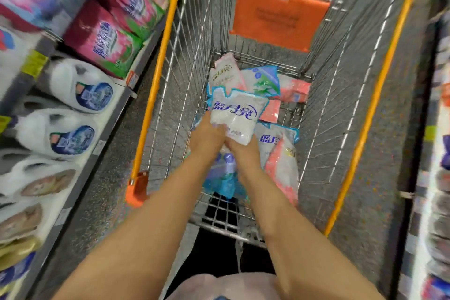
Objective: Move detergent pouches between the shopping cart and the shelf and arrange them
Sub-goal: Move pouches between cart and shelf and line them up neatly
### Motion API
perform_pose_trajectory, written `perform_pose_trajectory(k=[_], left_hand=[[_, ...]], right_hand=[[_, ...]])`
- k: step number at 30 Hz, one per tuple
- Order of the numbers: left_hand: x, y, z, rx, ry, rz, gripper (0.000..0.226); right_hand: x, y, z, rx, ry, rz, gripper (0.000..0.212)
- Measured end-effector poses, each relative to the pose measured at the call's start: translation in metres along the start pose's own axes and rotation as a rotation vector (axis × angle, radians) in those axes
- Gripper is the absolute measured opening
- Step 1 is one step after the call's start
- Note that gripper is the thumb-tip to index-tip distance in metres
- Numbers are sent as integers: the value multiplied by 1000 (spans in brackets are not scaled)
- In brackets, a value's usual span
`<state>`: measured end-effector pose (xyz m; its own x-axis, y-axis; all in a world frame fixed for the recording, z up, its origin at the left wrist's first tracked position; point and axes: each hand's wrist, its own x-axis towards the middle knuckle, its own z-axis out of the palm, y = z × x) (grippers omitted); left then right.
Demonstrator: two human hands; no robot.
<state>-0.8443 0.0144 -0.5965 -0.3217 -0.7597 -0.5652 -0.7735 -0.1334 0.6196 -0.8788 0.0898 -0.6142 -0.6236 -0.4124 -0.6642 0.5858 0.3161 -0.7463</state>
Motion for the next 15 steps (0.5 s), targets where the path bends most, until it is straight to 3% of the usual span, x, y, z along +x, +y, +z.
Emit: perform_pose_trajectory(k=[4, 6, 8, 11, 15], left_hand=[[-69, 41, -23, -181, 111, 190, 36], [-107, 56, -37, -270, 173, 259, 47], [-142, 69, -53, -343, 207, 309, 57], [-195, 89, -82, -447, 294, 450, 51], [-257, 106, -129, -489, 424, 652, 55]], right_hand=[[-55, -54, -26, -50, -88, -178, 27], [-86, -76, -36, -41, -117, -273, 25], [-120, -96, -42, -47, -126, -364, 35], [-170, -125, -42, -53, -130, -510, 67], [-231, -159, -27, -1, -169, -679, 62]])
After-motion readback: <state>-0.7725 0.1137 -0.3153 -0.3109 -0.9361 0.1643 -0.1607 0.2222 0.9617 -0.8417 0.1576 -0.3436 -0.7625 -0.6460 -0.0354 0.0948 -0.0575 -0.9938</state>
